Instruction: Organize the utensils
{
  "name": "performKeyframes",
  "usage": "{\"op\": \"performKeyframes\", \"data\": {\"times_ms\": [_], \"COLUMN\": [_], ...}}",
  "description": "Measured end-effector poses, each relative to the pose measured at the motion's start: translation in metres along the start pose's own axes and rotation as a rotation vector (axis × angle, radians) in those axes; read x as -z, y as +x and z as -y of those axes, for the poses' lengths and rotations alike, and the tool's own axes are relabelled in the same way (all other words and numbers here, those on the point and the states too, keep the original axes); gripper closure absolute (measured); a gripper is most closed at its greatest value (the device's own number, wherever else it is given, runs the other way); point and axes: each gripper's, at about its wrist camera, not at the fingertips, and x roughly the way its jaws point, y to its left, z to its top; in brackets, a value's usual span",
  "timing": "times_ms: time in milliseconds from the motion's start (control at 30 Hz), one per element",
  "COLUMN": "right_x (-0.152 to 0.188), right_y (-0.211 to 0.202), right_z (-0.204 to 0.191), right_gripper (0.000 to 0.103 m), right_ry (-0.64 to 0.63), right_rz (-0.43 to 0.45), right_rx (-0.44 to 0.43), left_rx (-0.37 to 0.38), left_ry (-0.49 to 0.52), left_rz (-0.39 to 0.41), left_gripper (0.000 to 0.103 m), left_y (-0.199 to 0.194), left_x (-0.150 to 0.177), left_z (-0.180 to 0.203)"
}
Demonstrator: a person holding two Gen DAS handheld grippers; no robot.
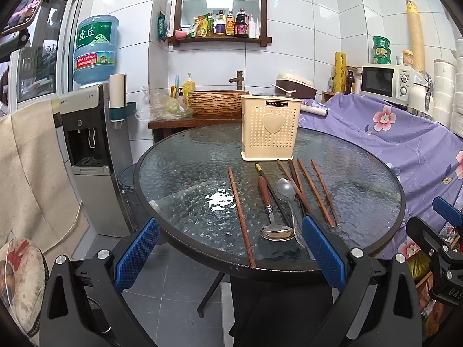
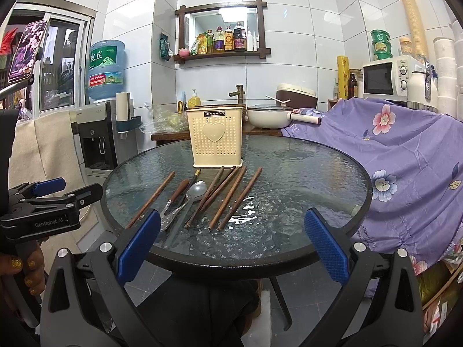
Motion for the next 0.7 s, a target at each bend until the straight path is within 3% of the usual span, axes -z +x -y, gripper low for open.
{"op": "performKeyframes", "data": {"times_ms": [700], "right_x": [-0.0012], "right_y": [0.0002], "right_z": [-0.0010], "right_gripper": [0.005], "right_ry": [-0.002], "right_rz": [-0.003], "right_rx": [-0.002], "left_rx": [0.005], "left_ry": [0.001], "left_rz": [-0.005], "left_gripper": [0.006], "left_y": [-0.0002], "left_x": [-0.0008], "left_z": [-0.0016]}}
